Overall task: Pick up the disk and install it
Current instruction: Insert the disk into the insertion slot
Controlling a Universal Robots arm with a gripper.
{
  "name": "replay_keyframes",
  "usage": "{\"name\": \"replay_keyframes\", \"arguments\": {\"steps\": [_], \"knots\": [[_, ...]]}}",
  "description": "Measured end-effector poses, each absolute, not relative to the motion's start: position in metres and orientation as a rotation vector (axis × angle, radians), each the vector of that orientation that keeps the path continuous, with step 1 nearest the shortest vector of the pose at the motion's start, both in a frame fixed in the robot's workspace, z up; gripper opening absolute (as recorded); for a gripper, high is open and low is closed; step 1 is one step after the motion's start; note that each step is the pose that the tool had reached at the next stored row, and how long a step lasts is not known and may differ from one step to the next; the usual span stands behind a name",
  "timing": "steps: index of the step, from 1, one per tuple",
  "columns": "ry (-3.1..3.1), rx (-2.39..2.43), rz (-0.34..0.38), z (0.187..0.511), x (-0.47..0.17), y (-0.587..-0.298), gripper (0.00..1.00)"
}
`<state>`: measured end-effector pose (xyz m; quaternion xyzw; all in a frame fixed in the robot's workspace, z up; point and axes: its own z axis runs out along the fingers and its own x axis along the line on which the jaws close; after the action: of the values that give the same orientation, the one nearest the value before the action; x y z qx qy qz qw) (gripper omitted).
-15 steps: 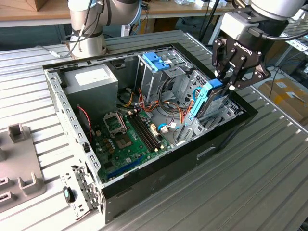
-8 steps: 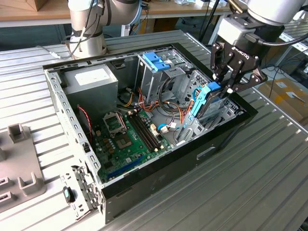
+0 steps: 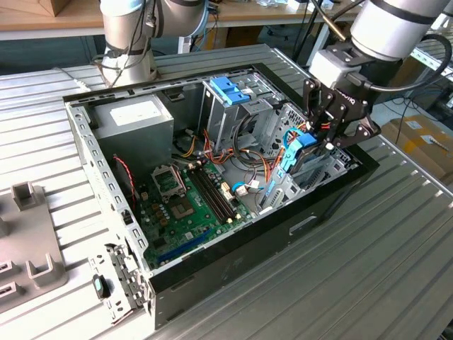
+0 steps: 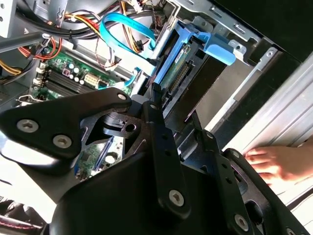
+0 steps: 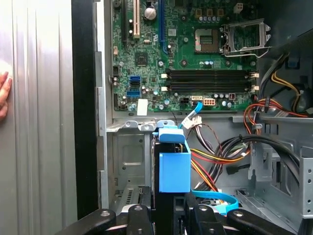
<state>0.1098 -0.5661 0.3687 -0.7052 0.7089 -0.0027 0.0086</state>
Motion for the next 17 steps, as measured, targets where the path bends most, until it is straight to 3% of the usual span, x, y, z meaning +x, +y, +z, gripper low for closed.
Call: {"name": "replay_keyframes", "arguments": {"steps": [17], "knots": [[2.215,-2.203,-0.008,0.3589,0.1097,-0.5661,0.35]]}}
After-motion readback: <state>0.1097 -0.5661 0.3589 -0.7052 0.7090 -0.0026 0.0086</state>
